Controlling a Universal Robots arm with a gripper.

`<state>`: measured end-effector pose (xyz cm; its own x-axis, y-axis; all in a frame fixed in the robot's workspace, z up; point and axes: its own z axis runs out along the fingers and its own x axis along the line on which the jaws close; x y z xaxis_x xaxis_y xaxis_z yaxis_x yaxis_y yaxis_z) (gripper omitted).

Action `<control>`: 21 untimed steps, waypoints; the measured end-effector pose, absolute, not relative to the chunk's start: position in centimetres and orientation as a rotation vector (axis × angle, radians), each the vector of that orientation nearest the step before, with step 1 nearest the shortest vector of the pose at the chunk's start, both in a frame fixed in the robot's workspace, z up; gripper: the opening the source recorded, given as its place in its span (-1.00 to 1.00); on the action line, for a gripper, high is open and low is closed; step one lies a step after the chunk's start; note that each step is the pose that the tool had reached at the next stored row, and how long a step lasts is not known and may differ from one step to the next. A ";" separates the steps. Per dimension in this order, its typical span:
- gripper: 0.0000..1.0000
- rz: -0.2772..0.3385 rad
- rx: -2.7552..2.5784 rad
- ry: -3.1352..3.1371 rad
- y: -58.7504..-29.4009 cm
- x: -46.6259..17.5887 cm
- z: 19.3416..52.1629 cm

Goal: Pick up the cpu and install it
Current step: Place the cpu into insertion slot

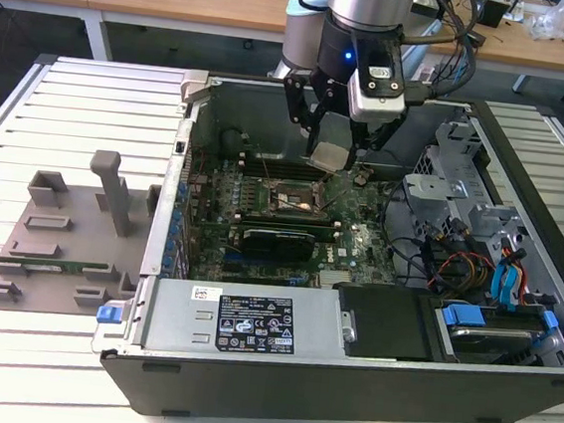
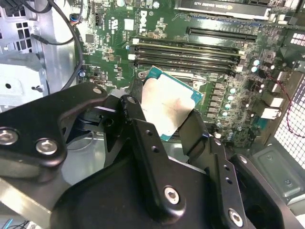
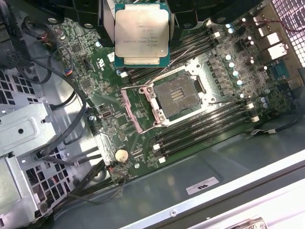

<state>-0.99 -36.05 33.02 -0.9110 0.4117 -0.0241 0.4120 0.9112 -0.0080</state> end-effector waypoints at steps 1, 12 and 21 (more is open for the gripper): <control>0.09 -0.020 0.661 3.049 -36.1 -1.0 33.0; 0.09 -0.021 0.706 3.039 -36.1 -1.0 33.0; 0.09 -0.024 0.732 3.033 -36.1 -1.0 33.0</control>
<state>-0.99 -36.05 33.02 -0.8896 0.4561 -0.0248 0.4564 0.8897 -0.0096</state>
